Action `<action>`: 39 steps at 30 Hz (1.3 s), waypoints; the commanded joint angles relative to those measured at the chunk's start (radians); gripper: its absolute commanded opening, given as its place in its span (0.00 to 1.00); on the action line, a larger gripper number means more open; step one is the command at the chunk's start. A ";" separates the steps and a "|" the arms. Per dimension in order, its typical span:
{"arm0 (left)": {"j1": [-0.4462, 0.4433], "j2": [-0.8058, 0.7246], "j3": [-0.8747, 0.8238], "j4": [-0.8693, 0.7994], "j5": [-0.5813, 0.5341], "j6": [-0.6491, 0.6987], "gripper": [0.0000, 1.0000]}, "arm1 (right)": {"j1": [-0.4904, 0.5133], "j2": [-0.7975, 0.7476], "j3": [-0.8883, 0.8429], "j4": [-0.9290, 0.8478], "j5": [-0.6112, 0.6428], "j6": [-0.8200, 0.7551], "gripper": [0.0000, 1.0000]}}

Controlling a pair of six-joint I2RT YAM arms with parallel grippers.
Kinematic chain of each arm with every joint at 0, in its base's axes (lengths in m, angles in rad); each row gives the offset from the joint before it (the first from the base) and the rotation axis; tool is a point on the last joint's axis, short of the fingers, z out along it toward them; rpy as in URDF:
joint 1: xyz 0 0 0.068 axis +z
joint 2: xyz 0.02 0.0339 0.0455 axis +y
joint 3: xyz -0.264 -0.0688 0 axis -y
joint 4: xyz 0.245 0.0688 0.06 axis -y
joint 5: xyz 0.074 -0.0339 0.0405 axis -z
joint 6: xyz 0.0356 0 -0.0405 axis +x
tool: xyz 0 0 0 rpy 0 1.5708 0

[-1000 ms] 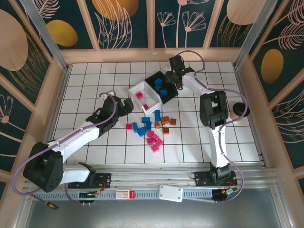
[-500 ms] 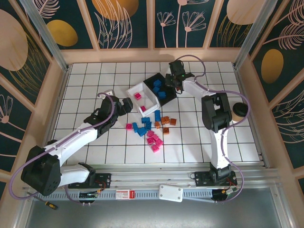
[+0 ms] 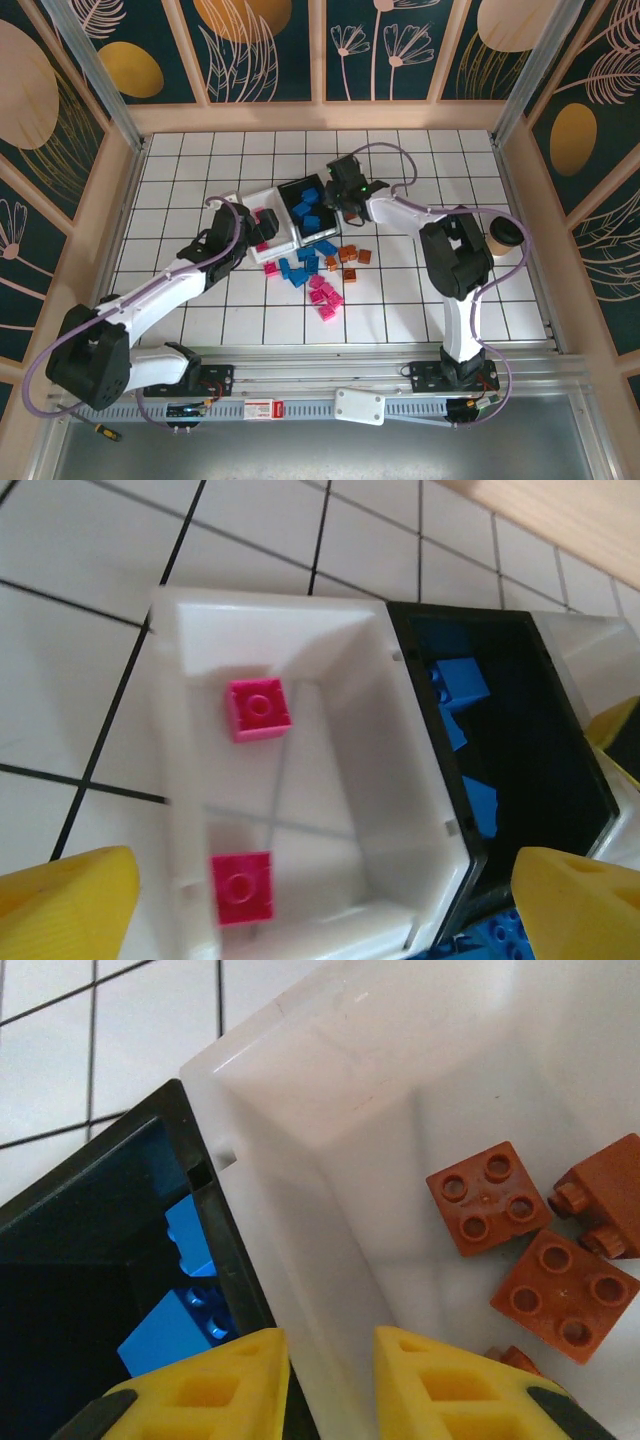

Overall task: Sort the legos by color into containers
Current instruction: Move the container to the center of the table, then move the container to the top-center of the table.

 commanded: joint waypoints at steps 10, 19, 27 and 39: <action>0.041 0.058 -0.024 -0.041 -0.049 -0.059 0.87 | 0.090 -0.367 -0.357 -0.027 0.062 -0.023 0.57; 0.062 0.026 -0.089 -0.065 -0.149 -0.031 0.89 | 0.099 -0.605 -0.674 0.029 0.037 0.031 0.59; 0.064 0.202 -0.062 0.119 -0.133 0.020 0.83 | 0.099 -0.731 -0.766 0.078 -0.040 0.002 0.59; 0.069 0.560 0.315 0.166 -0.024 0.080 0.68 | 0.010 -0.661 -0.839 0.123 -0.077 0.000 0.58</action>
